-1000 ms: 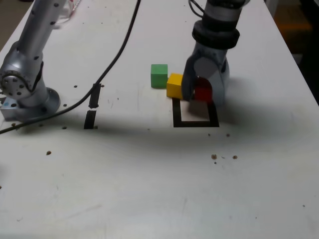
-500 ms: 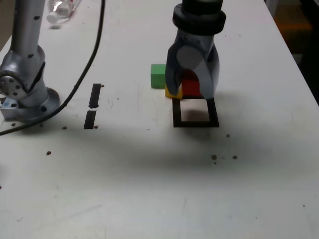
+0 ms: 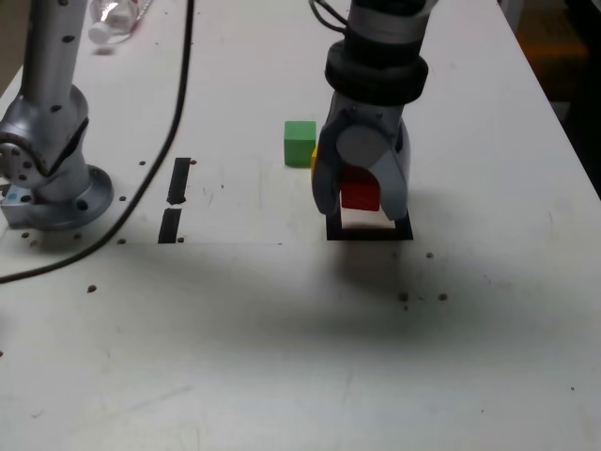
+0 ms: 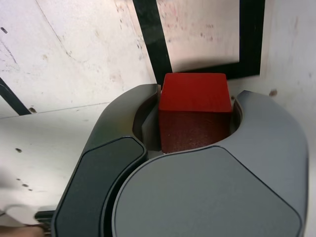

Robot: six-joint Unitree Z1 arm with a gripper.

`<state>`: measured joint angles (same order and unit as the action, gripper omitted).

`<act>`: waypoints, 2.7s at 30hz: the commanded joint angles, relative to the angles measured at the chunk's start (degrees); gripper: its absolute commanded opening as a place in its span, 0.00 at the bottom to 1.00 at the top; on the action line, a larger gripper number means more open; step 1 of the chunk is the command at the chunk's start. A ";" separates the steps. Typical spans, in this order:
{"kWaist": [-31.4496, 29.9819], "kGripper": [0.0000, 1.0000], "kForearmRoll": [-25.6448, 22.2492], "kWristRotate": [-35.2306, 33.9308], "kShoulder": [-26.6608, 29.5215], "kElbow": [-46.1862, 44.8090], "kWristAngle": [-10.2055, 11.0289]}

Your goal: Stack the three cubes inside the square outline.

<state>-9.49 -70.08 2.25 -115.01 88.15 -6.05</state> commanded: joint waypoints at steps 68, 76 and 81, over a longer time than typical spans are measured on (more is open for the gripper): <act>1.93 0.71 7.67 1.30 -3.25 -4.38 4.25; 1.93 0.76 7.62 1.39 -2.40 -4.36 4.42; 1.93 0.78 7.11 1.39 -0.53 -4.09 4.60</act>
<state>-7.69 -62.75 3.52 -116.67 83.82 -1.58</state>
